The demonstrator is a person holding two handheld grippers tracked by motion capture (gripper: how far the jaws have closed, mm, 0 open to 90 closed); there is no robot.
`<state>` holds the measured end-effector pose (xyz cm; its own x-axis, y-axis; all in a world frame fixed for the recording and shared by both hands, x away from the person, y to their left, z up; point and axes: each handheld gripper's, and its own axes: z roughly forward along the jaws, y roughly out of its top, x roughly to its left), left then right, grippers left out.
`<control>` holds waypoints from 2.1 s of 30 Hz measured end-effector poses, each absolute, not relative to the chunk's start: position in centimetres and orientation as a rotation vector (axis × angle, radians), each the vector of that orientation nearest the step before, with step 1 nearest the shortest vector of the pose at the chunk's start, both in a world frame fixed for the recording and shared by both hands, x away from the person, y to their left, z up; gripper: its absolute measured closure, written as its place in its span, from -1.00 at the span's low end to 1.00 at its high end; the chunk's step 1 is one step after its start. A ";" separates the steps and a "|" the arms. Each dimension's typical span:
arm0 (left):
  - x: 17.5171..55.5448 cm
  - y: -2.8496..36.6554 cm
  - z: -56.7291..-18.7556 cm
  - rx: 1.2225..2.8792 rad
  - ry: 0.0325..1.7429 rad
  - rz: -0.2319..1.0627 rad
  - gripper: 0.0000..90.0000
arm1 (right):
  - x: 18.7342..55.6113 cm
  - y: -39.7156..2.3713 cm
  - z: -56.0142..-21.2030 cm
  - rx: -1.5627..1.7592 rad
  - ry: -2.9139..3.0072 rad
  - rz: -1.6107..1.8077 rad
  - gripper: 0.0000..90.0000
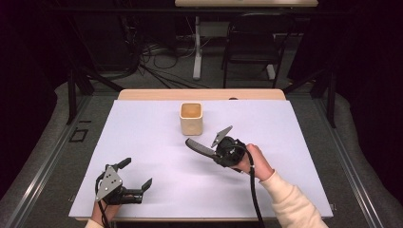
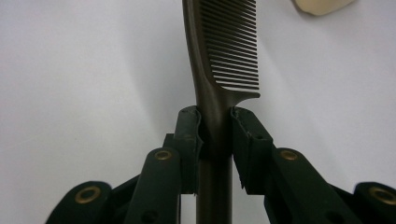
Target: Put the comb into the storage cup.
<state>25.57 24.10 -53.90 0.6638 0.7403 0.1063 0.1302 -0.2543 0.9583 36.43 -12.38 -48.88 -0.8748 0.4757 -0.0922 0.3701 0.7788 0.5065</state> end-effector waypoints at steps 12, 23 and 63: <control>25.6 24.1 -53.9 1.759 0.702 0.680 -0.99 | 36.3 -13.1 -48.3 0.678 2.716 0.793 0.61; 25.5 24.1 -53.9 1.755 0.703 0.680 -0.99 | 36.0 -13.9 -47.6 0.676 2.672 0.865 0.61; 25.6 24.1 -53.9 1.756 0.702 0.677 -0.99 | 36.2 -16.0 -46.6 0.751 2.552 0.993 0.61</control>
